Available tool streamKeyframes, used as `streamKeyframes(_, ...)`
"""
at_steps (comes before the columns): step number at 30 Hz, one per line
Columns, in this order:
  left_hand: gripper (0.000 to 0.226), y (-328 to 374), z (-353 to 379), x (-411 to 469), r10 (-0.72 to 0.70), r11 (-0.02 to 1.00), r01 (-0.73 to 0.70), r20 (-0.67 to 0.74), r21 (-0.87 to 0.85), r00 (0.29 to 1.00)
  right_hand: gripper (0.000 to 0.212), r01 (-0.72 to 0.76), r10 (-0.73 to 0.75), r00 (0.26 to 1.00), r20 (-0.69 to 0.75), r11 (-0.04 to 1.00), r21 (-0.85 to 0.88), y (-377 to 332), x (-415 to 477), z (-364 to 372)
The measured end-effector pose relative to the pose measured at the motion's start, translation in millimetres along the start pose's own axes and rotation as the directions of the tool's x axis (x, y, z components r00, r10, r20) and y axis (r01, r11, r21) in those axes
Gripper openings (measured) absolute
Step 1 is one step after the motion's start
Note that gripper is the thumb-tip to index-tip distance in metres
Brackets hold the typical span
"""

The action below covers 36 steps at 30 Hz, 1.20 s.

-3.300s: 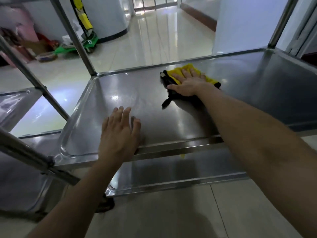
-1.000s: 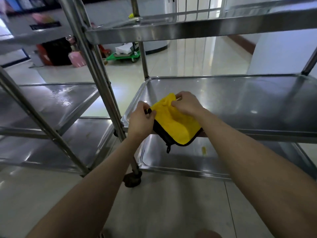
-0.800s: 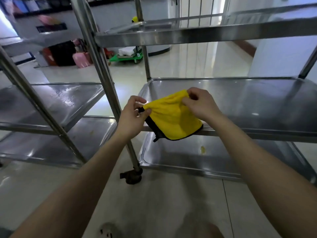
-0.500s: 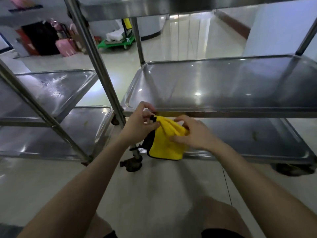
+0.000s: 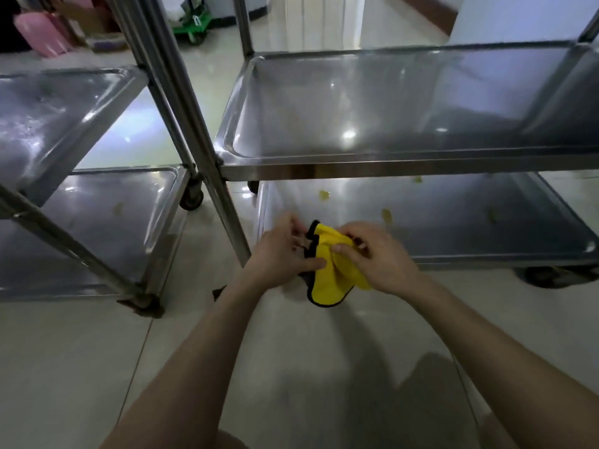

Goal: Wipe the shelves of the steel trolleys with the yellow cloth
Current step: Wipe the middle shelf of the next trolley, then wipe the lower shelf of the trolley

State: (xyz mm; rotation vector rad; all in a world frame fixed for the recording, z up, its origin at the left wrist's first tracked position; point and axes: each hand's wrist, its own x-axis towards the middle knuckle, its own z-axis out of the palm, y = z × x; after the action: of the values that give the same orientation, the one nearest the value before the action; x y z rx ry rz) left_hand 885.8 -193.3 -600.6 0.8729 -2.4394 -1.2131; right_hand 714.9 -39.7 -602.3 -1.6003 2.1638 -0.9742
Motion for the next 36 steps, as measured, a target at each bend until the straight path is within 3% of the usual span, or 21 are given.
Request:
streamKeyframes(3, 0.041, -7.8, 12.9, 23.1, 0.091, 0.993, -0.093, -0.029, -0.077, 0.995, 0.016, -0.045, 0.045, 0.995, -0.091, 0.999, 0.007, 8.3, 2.9, -8.7)
streamKeyframes(5, 0.032, -16.1, 23.5, 39.4, 0.122, 0.985, -0.117, 0.031, -0.130, 0.992, 0.024, -0.076, 0.078, 0.989, -0.128, 0.997, 0.020, 10.4, 7.3, -15.9)
streamKeyframes(9, 0.061, -32.5, 40.1, 60.9, 0.133, 0.990, -0.122, 0.174, -0.069, 0.976, 0.010, -0.115, 0.120, 0.985, -0.128, 0.992, 0.044, 19.3, 17.1, -22.7)
streamKeyframes(11, 0.070, -41.8, 46.2, 66.3, 0.135, 0.990, -0.126, 0.194, -0.060, 0.972, 0.017, -0.118, 0.123, 0.988, -0.095, 0.991, 0.061, 20.1, 19.0, -24.2)
streamKeyframes(16, 0.044, -62.9, 55.5, 74.9, 0.103, 0.989, -0.078, 0.211, -0.123, 0.972, 0.027, -0.146, 0.152, 0.986, -0.064, 0.985, 0.089, 27.9, 19.0, -26.4)
streamKeyframes(19, 0.078, -64.9, 52.3, 75.0, 0.087, 0.988, -0.055, 0.231, -0.141, 0.969, 0.027, -0.175, 0.188, 0.980, -0.067, 0.972, 0.156, 29.4, 18.0, -22.2)
streamKeyframes(23, 0.071, -73.7, 38.4, 75.8, 0.021, 0.996, 0.014, 0.379, -0.089, 0.925, 0.019, -0.142, 0.160, 0.985, -0.072, 0.968, 0.209, 26.1, 18.3, -8.9)
streamKeyframes(25, 0.059, -77.8, 26.0, 78.8, 0.003, 0.995, 0.025, 0.277, -0.097, 0.961, 0.019, -0.159, 0.198, 0.972, -0.123, 0.949, 0.272, 33.0, 21.7, -0.7)
streamKeyframes(27, 0.055, -77.3, 16.3, 82.3, 0.015, 0.992, -0.020, -0.035, -0.127, 0.999, 0.019, -0.193, 0.279, 0.936, -0.214, 0.917, 0.350, 46.2, 30.5, 9.2)
streamKeyframes(29, 0.065, -76.0, 17.8, 86.3, 0.048, 0.997, -0.063, -0.278, -0.043, 0.959, 0.013, -0.268, 0.384, 0.874, -0.297, 0.891, 0.366, 66.5, 47.8, 23.6)
streamKeyframes(31, 0.074, -80.5, 28.3, 88.1, 0.036, 0.992, -0.004, -0.250, 0.129, 0.967, 0.022, -0.430, 0.488, 0.834, -0.257, 0.867, 0.252, 95.4, 67.3, 44.6)
streamKeyframes(33, 0.075, -87.3, 36.5, 87.8, -0.058, 0.964, 0.087, -0.122, 0.252, 0.991, 0.049, -0.584, 0.576, 0.810, -0.113, 0.810, -0.059, 117.1, 74.1, 68.9)
streamKeyframes(34, 0.073, -89.6, 37.6, 87.7, -0.086, 0.956, 0.105, -0.079, 0.275, 0.993, 0.056, -0.587, 0.580, 0.809, -0.098, 0.784, -0.201, 124.4, 73.1, 81.6)
streamKeyframes(36, 0.068, -91.9, 36.3, 86.5, -0.077, 0.955, 0.087, -0.044, 0.282, 0.996, 0.058, -0.495, 0.474, 0.868, -0.148, 0.809, -0.316, 126.2, 69.9, 105.0)
